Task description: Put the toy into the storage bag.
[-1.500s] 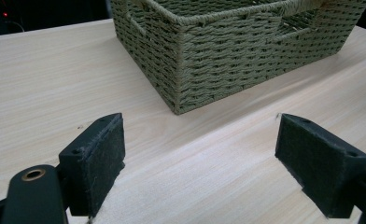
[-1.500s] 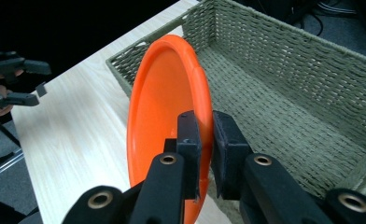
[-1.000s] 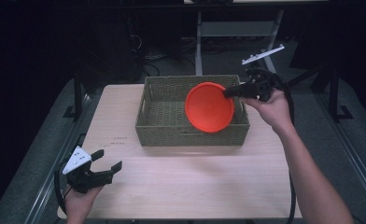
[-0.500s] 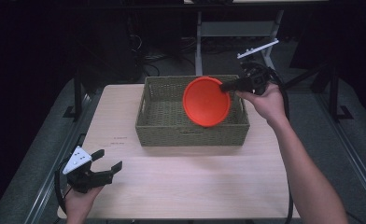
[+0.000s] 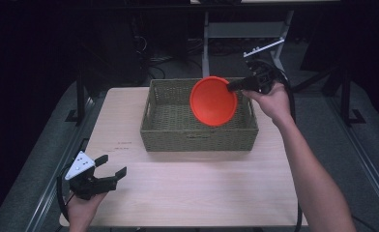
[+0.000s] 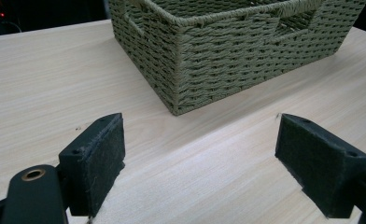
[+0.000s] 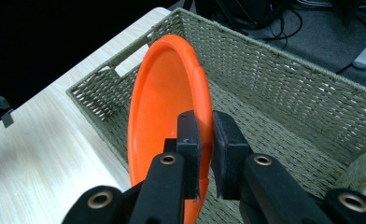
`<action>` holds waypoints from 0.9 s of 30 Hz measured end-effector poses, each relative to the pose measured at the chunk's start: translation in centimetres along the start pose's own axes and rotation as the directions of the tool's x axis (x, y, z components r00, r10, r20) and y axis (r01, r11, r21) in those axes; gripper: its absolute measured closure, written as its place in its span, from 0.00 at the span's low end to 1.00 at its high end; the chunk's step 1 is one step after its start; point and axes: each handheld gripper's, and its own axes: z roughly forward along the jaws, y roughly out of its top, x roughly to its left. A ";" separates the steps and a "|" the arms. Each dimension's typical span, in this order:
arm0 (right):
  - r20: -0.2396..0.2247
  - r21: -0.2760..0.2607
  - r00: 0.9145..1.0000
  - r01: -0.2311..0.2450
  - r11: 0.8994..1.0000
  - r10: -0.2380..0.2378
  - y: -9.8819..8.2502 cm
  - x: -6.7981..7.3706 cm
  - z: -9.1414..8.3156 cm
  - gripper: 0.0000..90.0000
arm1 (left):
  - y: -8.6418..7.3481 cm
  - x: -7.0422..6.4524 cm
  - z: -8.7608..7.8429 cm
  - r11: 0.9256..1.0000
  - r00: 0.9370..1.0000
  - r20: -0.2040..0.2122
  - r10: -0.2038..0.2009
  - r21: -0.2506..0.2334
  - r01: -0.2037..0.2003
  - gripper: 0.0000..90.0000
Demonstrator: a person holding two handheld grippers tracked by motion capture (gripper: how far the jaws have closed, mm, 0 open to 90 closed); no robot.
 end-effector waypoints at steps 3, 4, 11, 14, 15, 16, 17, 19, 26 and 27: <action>0.004 0.000 1.000 -0.007 1.000 0.007 0.0 -0.2 0.3 0.91 | 0.0 0.0 0.0 1.000 1.000 0.001 0.007 0.002 -0.007 0.17; 0.005 0.000 1.000 -0.008 1.000 0.008 0.0 -0.2 0.4 0.91 | 0.0 0.0 0.0 1.000 1.000 0.001 0.006 0.002 -0.006 0.17; 0.009 0.003 1.000 -0.026 1.000 0.026 -0.1 -0.7 1.2 0.91 | 0.0 0.0 -0.1 1.000 1.000 -0.004 0.004 -0.005 -0.004 0.17; 0.013 0.007 0.999 -0.031 0.999 0.031 -0.1 -0.9 1.5 0.91 | 0.0 0.1 -0.1 1.000 1.000 -0.003 0.006 -0.003 -0.006 0.17; 0.015 0.006 0.999 -0.035 0.999 0.035 -0.1 -1.0 1.6 0.91 | 0.0 0.1 -0.1 1.000 1.000 -0.003 0.005 -0.003 -0.005 0.17; 0.018 0.007 0.999 -0.035 0.999 0.035 -0.1 -1.1 1.7 0.91 | 0.0 0.1 -0.1 1.000 1.000 -0.004 0.006 -0.003 -0.006 0.17; 0.018 0.006 0.999 -0.035 0.999 0.034 -0.1 -1.3 1.8 0.91 | 0.0 0.1 -0.1 1.000 1.000 -0.004 0.005 -0.003 -0.005 0.17; 0.019 0.003 0.999 -0.037 0.999 0.037 -0.2 -1.5 2.0 0.91 | 0.0 0.1 -0.1 1.000 1.000 -0.004 0.003 -0.006 -0.003 0.17; 0.026 0.004 0.998 -0.059 0.998 0.059 -0.3 -2.0 2.6 0.91 | 0.0 0.1 -0.1 1.000 1.000 -0.004 0.005 -0.002 -0.005 0.17; 0.026 0.003 0.998 -0.062 0.998 0.062 -0.3 -2.1 2.7 0.91 | 0.0 0.1 -0.1 1.000 1.000 -0.004 0.006 -0.002 -0.006 0.17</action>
